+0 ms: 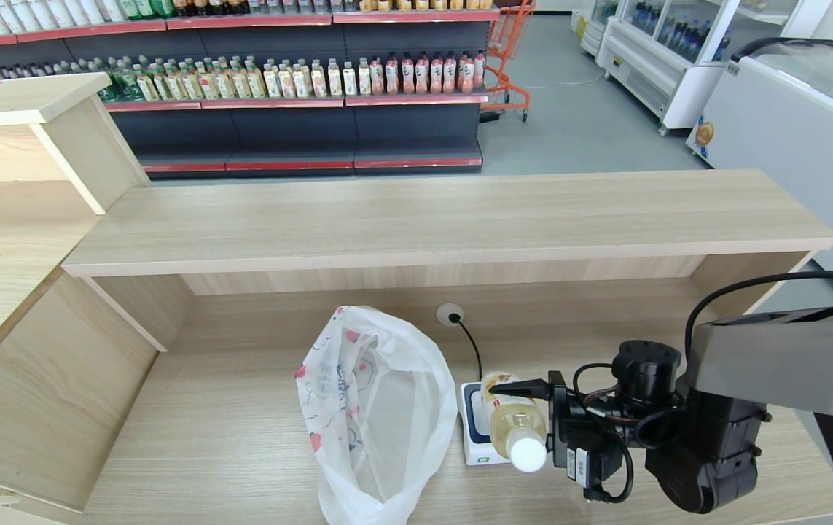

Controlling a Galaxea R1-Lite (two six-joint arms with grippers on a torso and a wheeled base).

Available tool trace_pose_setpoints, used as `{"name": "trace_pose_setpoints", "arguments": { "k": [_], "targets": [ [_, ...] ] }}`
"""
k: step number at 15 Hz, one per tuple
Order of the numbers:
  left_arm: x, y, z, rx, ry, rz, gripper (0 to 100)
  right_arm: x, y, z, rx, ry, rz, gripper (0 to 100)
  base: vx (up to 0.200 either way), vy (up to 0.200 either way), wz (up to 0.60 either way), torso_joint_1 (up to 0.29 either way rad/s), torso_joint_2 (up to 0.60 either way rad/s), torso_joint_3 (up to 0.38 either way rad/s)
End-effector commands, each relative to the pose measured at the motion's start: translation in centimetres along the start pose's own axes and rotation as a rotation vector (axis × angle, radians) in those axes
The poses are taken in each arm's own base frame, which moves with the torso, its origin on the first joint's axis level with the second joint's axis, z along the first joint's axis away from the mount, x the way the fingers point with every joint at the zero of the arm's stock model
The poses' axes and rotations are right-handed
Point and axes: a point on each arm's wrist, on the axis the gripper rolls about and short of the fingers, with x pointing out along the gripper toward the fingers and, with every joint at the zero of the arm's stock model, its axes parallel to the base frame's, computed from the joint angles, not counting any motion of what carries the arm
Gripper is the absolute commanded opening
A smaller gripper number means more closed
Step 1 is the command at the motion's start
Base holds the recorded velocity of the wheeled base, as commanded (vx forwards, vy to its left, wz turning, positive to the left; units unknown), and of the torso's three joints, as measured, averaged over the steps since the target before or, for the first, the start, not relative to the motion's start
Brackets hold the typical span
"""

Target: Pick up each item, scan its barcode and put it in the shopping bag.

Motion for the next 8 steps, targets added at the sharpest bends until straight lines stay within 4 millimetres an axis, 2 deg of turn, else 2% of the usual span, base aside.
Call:
{"name": "trace_pose_setpoints", "arguments": {
  "k": [1,8],
  "targets": [
    [0.0,0.0,0.0,0.000,0.000,0.000,100,0.6,0.8,-0.4,0.010,-0.008,0.010,0,0.000,0.000,0.00,0.000,0.00,0.000],
    [0.0,0.0,0.0,0.000,0.000,0.000,100,1.1,1.2,-1.7,-0.008,-0.005,-0.002,0,0.000,0.000,0.00,0.000,0.00,0.000]
  ]
}}
